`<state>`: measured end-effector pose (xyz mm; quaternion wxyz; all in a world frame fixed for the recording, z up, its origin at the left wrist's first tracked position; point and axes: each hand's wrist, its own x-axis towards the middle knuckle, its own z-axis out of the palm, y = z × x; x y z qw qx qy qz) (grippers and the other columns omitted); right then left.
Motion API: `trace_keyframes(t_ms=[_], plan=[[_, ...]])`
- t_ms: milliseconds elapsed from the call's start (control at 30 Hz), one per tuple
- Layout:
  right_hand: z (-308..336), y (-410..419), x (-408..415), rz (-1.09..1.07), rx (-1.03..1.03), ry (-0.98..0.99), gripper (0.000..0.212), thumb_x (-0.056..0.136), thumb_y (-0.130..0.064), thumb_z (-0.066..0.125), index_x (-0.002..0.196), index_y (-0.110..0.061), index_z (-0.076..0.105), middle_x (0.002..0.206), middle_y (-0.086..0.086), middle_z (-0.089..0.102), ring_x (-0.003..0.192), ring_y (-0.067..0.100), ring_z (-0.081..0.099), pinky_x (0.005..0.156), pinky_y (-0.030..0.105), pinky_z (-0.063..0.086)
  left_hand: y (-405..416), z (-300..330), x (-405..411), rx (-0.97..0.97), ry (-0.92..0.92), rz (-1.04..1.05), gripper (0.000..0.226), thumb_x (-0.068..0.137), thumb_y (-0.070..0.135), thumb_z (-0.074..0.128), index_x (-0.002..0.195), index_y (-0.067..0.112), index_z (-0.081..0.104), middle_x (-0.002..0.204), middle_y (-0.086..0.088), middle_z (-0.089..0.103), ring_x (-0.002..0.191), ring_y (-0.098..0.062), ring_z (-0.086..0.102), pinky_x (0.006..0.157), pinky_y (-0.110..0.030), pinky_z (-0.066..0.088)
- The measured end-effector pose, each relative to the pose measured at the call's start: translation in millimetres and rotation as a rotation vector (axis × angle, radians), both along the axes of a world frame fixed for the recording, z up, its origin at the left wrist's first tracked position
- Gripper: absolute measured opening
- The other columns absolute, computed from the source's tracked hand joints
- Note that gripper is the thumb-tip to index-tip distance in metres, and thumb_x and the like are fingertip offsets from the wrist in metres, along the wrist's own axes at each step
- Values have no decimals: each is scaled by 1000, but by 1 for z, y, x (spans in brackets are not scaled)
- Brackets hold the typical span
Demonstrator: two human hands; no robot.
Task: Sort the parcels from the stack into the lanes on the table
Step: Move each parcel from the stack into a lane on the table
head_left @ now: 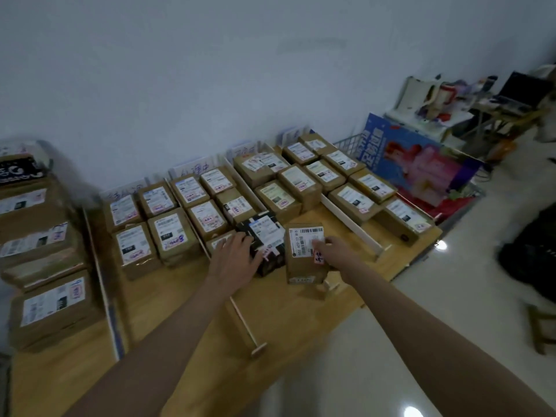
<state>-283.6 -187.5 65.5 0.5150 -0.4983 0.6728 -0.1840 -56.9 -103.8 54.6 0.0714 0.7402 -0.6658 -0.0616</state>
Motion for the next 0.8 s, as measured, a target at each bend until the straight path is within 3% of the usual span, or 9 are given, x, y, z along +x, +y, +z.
trace_keyframes(t_ms=[267, 433, 633, 800], plan=[[-2, -19, -136, -80, -3, -37, 28, 98, -29, 58, 121, -14, 64, 103, 2, 70, 88, 15, 67, 66, 27, 54, -36, -9, -130, 27, -10, -39, 52, 100, 51, 36, 138, 19, 51, 142, -2, 49, 130, -20, 45, 115, -39, 31], [-6, -44, -185, -116, 24, -1, 31, 98, -35, 57, 121, -14, 62, 110, 5, 70, 98, 20, 67, 67, 29, 52, -63, -14, -176, 36, -16, -82, 53, 101, 49, 35, 140, 17, 49, 144, -2, 47, 133, -20, 41, 113, -37, 26], [-12, -94, -225, -121, -10, 10, 19, 99, -31, 56, 105, -14, 63, 102, 5, 69, 97, 21, 66, 88, 39, 55, -113, -26, -214, 73, -19, -104, 53, 101, 48, 35, 141, 16, 47, 146, -4, 46, 134, -21, 41, 114, -38, 27], [-28, -152, -251, -86, -46, 52, 16, 99, -29, 56, 87, -20, 62, 91, 2, 68, 90, 20, 65, 88, 41, 56, -168, -47, -238, 77, 1, -66, 47, 98, 46, 38, 131, 16, 55, 137, -4, 53, 126, -22, 48, 106, -37, 33]])
